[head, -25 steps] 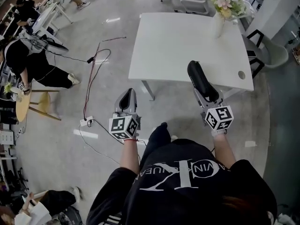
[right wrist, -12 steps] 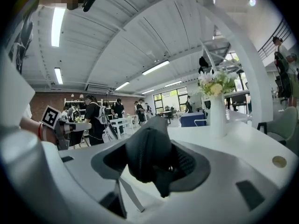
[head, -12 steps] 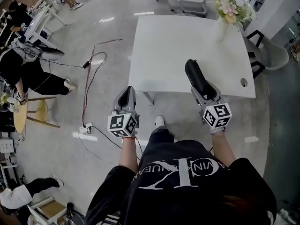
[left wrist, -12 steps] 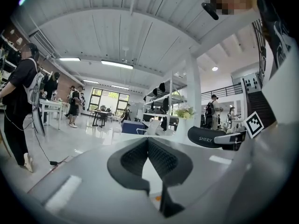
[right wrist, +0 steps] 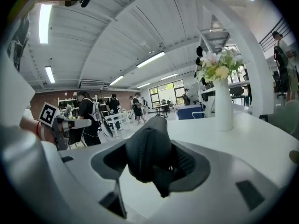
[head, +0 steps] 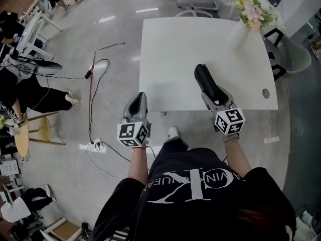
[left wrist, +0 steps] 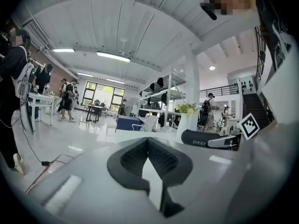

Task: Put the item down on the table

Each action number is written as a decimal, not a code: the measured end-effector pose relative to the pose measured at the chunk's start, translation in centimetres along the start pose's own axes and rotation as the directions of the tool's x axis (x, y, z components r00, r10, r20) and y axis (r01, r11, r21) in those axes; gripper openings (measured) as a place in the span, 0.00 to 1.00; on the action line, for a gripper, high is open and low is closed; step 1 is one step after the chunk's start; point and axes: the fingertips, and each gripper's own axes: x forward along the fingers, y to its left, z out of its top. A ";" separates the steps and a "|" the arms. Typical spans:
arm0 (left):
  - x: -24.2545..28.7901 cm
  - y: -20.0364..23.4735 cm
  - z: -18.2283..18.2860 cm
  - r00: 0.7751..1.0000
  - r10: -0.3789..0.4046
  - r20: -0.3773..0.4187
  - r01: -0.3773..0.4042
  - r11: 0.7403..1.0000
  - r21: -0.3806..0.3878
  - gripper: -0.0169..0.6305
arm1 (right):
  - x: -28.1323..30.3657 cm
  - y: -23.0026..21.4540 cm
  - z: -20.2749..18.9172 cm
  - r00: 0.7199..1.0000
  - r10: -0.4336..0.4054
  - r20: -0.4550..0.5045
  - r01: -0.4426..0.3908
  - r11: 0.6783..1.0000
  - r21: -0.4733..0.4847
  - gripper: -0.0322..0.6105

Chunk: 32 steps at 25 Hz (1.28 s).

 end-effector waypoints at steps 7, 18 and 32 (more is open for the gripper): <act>4.3 1.7 0.5 0.997 -0.075 -0.029 0.075 0.997 0.004 0.04 | 3.6 -0.4 -0.4 0.999 -0.032 -0.041 0.034 0.999 0.035 0.46; 9.5 1.2 -1.5 0.977 -0.192 -0.097 0.190 0.981 -0.030 0.04 | 7.6 -1.2 -1.2 0.993 -0.052 -0.104 0.057 0.997 0.047 0.46; 14.4 1.4 -0.5 0.974 -0.198 -0.110 0.193 0.980 -0.057 0.04 | 12.5 -4.1 -0.2 0.984 -0.009 -0.179 0.016 0.999 0.040 0.46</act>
